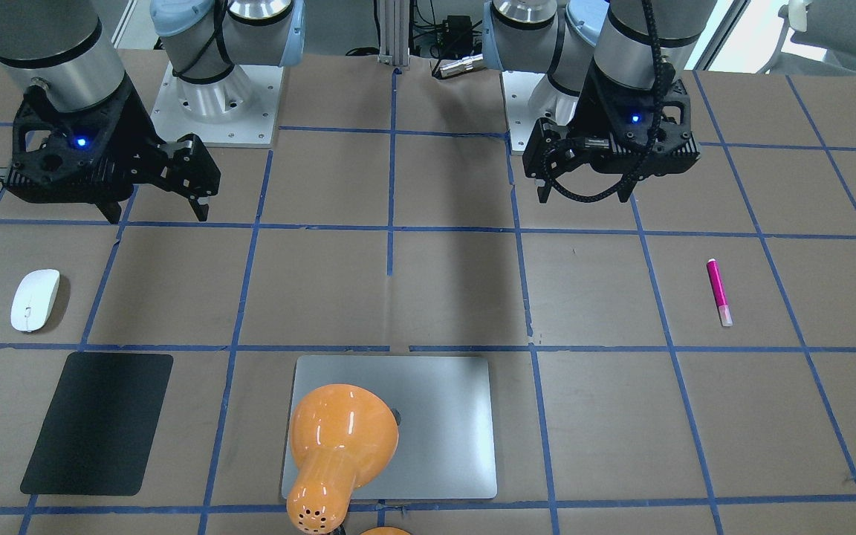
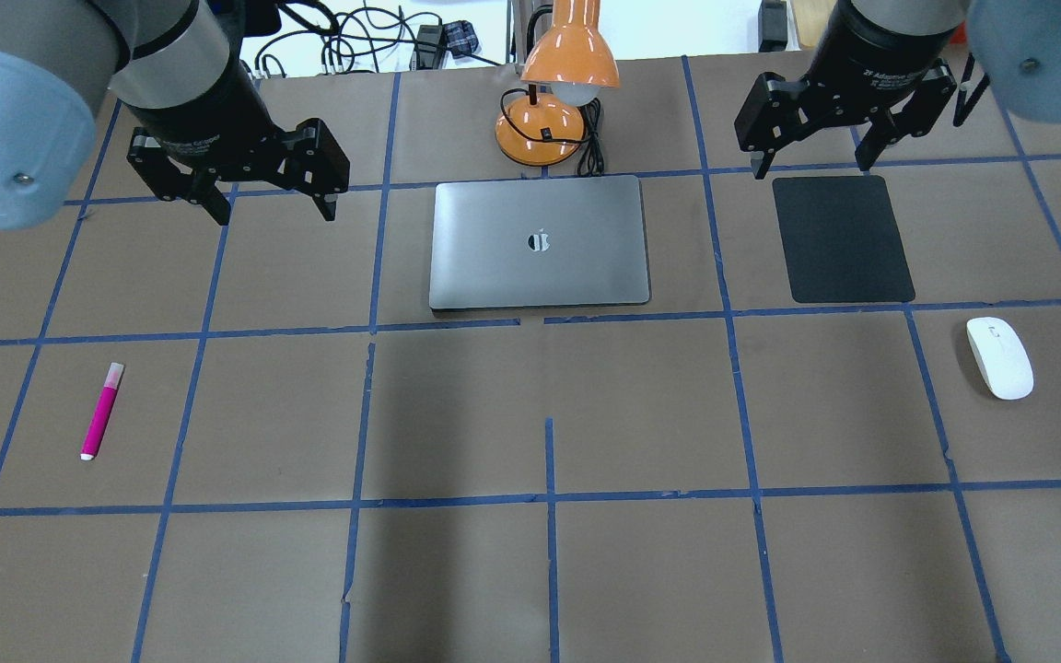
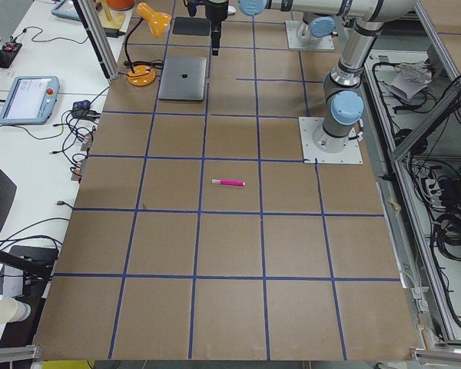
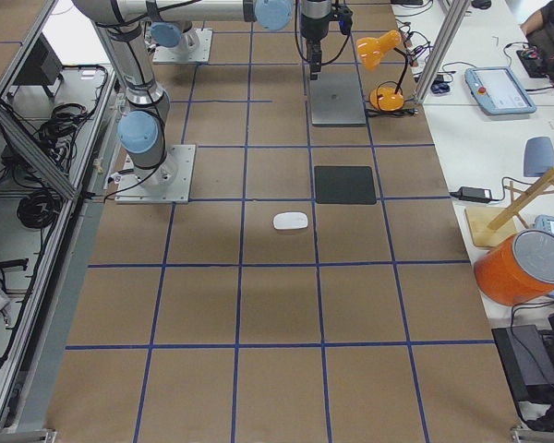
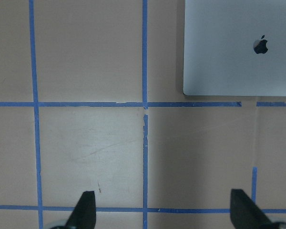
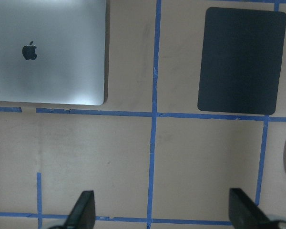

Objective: Place pen and mouse around notebook

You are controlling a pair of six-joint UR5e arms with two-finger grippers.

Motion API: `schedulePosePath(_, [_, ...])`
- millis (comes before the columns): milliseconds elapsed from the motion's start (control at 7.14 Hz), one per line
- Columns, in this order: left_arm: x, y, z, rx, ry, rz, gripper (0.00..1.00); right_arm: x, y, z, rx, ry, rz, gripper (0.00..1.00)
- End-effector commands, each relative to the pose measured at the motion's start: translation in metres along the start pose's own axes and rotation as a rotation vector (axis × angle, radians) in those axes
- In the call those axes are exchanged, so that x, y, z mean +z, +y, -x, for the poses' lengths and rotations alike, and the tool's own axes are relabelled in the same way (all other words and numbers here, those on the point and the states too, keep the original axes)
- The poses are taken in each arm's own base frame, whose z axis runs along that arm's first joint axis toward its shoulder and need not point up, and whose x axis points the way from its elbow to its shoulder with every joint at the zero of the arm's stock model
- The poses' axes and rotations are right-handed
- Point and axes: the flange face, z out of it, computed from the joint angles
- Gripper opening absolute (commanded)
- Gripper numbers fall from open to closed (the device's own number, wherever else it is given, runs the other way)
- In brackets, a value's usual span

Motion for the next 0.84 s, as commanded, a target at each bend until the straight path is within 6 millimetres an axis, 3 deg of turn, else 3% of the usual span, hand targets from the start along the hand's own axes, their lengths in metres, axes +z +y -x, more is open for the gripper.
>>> schedulePosePath(0, [0.028,0.0,0.026,-0.039,-0.007,0.049,1.0,0.0,0.0,0.0,0.0,0.002,0.0,1.0])
schedulePosePath(280, [0.057,-0.006,0.103,0.008,-0.005,0.056,1.0,0.001,0.0,0.0,0.0,0.0,0.003,1.0])
schedulePosePath(420, [0.078,-0.011,0.153,0.07,0.008,0.097,1.0,0.0,0.0,0.0,0.0,0.0,0.0,1.0])
schedulePosePath(560, [0.121,-0.005,0.23,0.079,0.038,0.14,1.0,0.0,0.0,0.0,0.0,0.002,0.0,1.0])
schedulePosePath(700, [0.174,0.006,0.287,0.131,0.015,0.085,1.0,0.002,-0.001,0.0,-0.001,0.001,0.002,1.0])
